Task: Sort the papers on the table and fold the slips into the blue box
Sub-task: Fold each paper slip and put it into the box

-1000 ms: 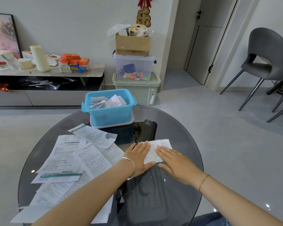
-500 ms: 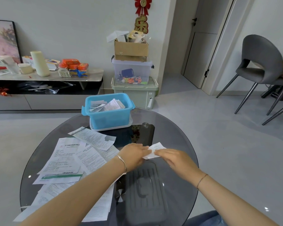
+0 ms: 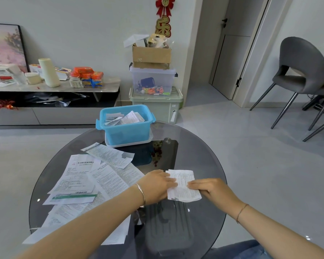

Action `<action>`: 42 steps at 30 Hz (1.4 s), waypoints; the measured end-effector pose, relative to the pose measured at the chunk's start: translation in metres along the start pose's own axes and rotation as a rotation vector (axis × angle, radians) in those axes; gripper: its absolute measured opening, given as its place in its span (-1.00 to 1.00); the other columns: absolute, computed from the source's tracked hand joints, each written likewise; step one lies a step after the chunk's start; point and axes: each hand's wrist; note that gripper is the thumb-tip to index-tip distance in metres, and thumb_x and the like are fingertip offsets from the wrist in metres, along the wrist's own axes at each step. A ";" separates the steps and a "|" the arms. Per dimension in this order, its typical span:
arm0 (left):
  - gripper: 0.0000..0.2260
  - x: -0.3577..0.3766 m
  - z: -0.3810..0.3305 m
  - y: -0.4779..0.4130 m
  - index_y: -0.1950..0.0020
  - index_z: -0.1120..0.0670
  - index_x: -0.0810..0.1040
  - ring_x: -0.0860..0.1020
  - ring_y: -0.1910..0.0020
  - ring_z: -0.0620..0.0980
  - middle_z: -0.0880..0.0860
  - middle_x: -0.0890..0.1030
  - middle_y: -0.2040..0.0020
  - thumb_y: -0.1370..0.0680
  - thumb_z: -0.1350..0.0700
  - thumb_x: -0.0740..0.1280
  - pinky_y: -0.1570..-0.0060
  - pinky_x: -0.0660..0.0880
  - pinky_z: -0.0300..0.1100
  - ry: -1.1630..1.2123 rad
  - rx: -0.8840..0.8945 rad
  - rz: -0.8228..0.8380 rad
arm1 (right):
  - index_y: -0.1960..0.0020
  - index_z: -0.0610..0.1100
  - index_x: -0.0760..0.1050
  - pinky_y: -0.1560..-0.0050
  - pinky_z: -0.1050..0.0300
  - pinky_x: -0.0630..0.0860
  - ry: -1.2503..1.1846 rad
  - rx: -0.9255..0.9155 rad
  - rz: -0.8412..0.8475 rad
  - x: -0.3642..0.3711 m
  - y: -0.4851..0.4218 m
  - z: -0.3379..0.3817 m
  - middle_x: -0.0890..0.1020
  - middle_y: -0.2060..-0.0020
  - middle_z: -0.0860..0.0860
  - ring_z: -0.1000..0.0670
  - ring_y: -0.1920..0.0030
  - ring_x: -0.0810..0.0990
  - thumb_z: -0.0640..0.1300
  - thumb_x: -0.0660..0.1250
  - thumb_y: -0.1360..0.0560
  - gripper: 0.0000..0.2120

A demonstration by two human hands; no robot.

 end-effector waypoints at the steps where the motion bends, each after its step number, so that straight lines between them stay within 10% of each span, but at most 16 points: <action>1: -0.77 0.002 0.001 0.001 -0.14 0.06 0.62 0.60 -0.10 0.04 0.03 0.66 -0.11 -0.56 0.03 0.29 -0.12 0.54 -0.13 0.015 0.003 -0.007 | -0.13 -0.01 0.64 -0.12 0.64 0.27 -0.006 0.026 0.009 -0.001 0.001 0.000 0.63 -0.13 0.11 0.16 -0.13 0.57 -0.27 0.44 -0.44 -0.69; 11: -0.77 0.017 0.000 0.014 -0.02 -0.02 0.65 0.50 -0.02 -0.05 -0.03 0.61 0.00 -0.57 -0.10 0.26 0.00 0.43 -0.19 0.427 -0.390 -0.090 | 0.09 -0.01 0.69 0.10 0.29 0.50 -0.243 0.240 -0.094 -0.002 0.003 0.010 0.65 0.19 0.15 0.17 0.09 0.56 0.07 0.39 -0.45 -0.81; 14: -0.76 0.015 0.000 0.009 0.25 -0.03 0.48 0.37 0.07 -0.14 -0.13 0.48 0.19 -0.55 -0.11 0.30 0.08 0.31 -0.28 0.495 -0.532 -0.091 | 0.21 -0.08 0.65 0.25 0.30 0.38 -0.346 0.405 -0.167 -0.001 -0.004 0.013 0.57 0.32 0.06 0.14 0.26 0.48 -0.01 0.42 -0.46 -0.84; 27: -0.63 0.010 -0.001 -0.019 0.24 0.08 0.61 0.51 0.10 -0.06 0.06 0.65 0.14 -0.51 -0.21 0.31 0.06 0.46 -0.21 0.429 -0.840 0.074 | 0.28 -0.08 0.53 0.46 0.43 0.30 -0.344 0.655 -0.217 0.007 -0.030 0.020 0.55 0.43 0.07 0.14 0.42 0.46 -0.10 0.46 -0.44 -0.83; 34: -0.62 0.007 -0.016 -0.012 -0.39 0.00 0.36 0.33 -0.31 -0.03 -0.03 0.39 -0.35 -0.58 -0.01 0.27 -0.29 0.26 -0.22 0.298 -0.584 -0.125 | 0.32 -0.06 0.51 0.39 0.26 0.34 -0.318 0.693 -0.193 0.009 -0.034 0.021 0.53 0.47 0.08 0.11 0.42 0.47 -0.14 0.46 -0.42 -0.81; 42: -0.50 0.013 -0.029 0.006 -0.57 -0.01 0.01 0.06 -0.54 0.05 0.05 0.10 -0.56 -0.66 -0.13 -0.05 -0.51 -0.03 -0.09 0.185 -0.245 0.188 | 0.36 -0.01 0.46 0.35 0.24 0.39 -0.294 0.711 -0.181 0.009 -0.035 0.018 0.54 0.50 0.12 0.11 0.43 0.50 -0.15 0.44 -0.41 -0.77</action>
Point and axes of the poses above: each hand's wrist, its own y-axis away from the middle knuckle, its own x-axis out of the palm, z = x × y
